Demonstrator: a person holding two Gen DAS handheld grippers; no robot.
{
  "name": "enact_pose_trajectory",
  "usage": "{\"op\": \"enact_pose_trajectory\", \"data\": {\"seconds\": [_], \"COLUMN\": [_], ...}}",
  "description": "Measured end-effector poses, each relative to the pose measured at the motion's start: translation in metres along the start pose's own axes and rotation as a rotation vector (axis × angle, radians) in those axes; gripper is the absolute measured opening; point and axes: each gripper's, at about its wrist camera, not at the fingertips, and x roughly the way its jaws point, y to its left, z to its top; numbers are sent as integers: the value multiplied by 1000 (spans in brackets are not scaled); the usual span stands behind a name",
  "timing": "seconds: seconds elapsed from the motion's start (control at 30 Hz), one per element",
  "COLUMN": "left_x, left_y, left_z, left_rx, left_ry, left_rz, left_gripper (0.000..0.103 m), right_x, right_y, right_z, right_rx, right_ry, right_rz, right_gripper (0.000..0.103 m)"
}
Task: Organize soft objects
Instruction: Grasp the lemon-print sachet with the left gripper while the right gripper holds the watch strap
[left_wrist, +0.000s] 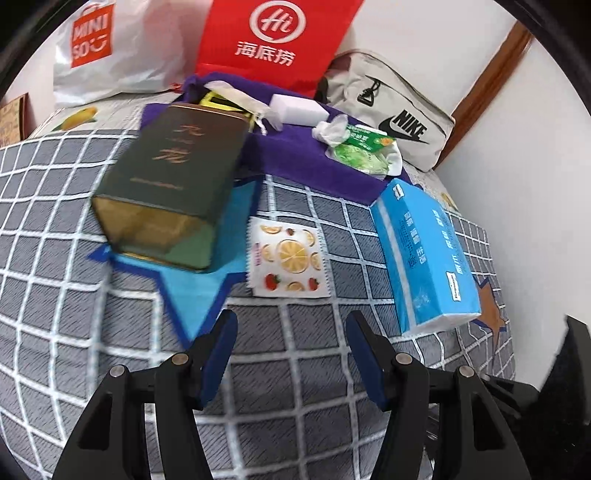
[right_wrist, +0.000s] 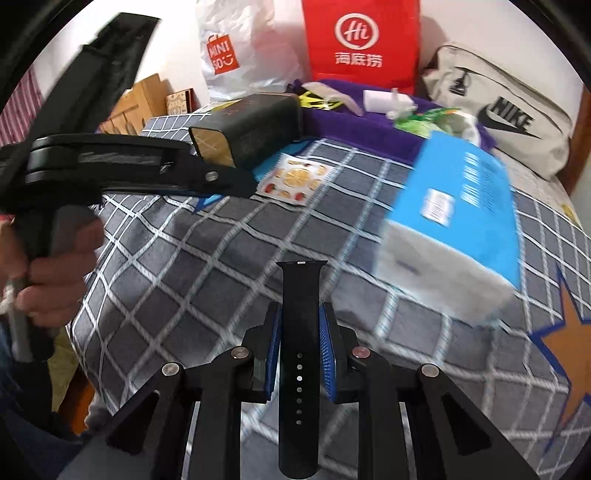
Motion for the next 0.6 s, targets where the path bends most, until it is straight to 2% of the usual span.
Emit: {"op": "enact_pose_trajectory", "data": {"seconds": [0.27,0.4,0.6], "left_x": [30,39,50], "left_y": [-22,-33,-46], "left_z": [6,10,15], "left_rx": [9,38,90], "left_ry": [29,8,9], "left_rz": [71,150,238], "left_gripper": [59,59,59], "right_x": [-15,-11,-9], "right_y": [-27,-38,-44], "right_z": [-24,-27,-28], "right_rx": [33,43,44], "right_ry": [3,21,4], "right_rz": [-29,-20,10], "right_gripper": [21,21,21]}}
